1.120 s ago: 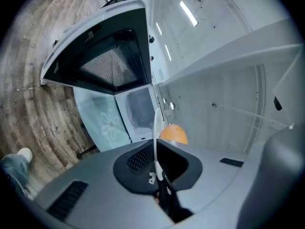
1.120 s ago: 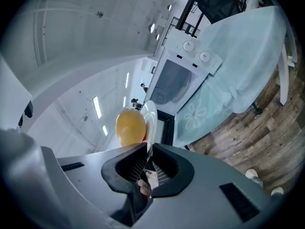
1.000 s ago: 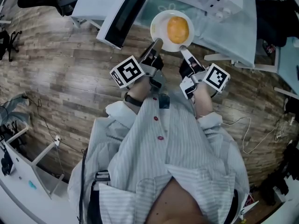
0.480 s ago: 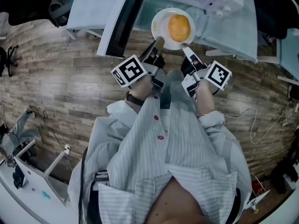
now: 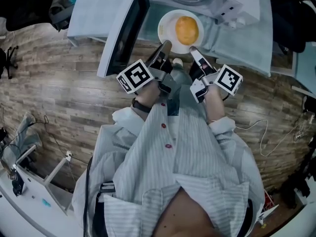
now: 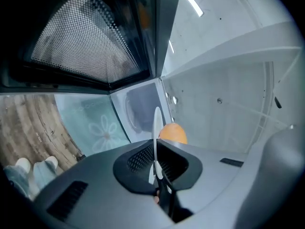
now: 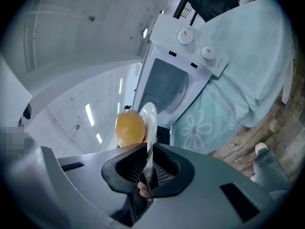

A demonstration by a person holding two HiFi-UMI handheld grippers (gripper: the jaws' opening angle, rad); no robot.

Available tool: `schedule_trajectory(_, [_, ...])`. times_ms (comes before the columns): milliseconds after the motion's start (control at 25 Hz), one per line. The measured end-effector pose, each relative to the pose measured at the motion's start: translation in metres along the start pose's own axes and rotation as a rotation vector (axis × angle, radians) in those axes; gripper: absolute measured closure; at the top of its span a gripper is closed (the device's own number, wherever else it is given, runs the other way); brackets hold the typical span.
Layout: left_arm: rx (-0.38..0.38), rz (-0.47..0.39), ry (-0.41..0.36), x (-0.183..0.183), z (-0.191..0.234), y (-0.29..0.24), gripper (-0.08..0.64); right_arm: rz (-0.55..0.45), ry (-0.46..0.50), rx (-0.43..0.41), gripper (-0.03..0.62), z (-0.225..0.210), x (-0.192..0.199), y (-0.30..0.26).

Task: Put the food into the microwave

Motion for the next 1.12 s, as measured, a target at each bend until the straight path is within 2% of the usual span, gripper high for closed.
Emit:
schedule_trajectory(240, [-0.03, -0.019, 0.018, -0.017, -0.005, -0.044, 0.539, 0.04, -0.015, 0.019, 0.546, -0.017, -0.043, -0.024])
schedule_trajectory(520, [-0.073, -0.036, 0.031, -0.029, -0.007, -0.077, 0.54, 0.092, -0.06, 0.048, 0.546, -0.032, -0.072, -0.042])
schedule_trajectory(920, [-0.109, -0.083, 0.065, -0.027, -0.002, -0.102, 0.538, 0.154, -0.086, 0.048, 0.546, -0.049, -0.094, -0.052])
schedule_trajectory(1120, [-0.115, -0.077, 0.063, -0.023, -0.005, -0.111, 0.54, 0.153, -0.089, 0.043, 0.546, -0.053, -0.102, -0.05])
Point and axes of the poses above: the fingertips, and each gripper's own axes: y backward along the fingers, z to its left, x out of its underside, the point moved 4 cm from there along y, backward along the fingers, and after that the axes turned 10 degrees about -x, right-handed, at the moved point
